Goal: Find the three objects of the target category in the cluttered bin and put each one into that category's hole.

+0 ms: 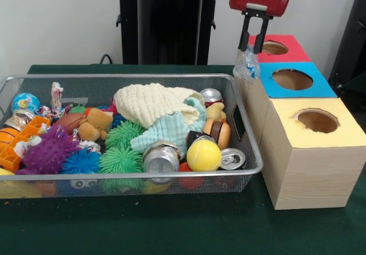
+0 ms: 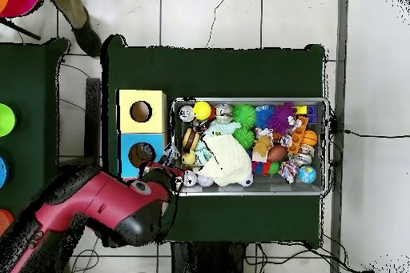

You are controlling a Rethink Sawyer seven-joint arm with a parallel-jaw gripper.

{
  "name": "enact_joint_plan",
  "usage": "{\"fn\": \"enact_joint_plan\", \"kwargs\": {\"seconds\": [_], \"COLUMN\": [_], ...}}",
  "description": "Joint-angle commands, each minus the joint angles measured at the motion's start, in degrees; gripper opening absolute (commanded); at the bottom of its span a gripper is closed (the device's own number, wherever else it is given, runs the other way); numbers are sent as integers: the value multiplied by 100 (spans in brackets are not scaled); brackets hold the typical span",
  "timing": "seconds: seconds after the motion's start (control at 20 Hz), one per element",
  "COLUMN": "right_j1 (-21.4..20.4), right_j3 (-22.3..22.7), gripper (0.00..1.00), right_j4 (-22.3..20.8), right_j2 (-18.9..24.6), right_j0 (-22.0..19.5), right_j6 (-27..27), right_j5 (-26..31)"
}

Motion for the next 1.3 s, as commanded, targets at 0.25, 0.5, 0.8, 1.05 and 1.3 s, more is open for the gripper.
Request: {"fn": "enact_joint_plan", "kwargs": {"seconds": [0.25, 0.5, 0.8, 1.05, 1.3], "right_j1": [-1221, -1324, -1372, -1271, -1038], "right_j3": [-419, -504, -650, -856, -970], "gripper": [0, 0, 0, 0, 0], "right_j4": [-1188, -1402, -1633, -1599, -1250], "right_j2": [1291, 1416, 1489, 1360, 1114], "right_j0": [-333, -262, -130, -58, -120], "right_j6": [324, 500, 825, 1227, 1264], "right_j5": [-1804, -1658, -1499, -1469, -1456]}}
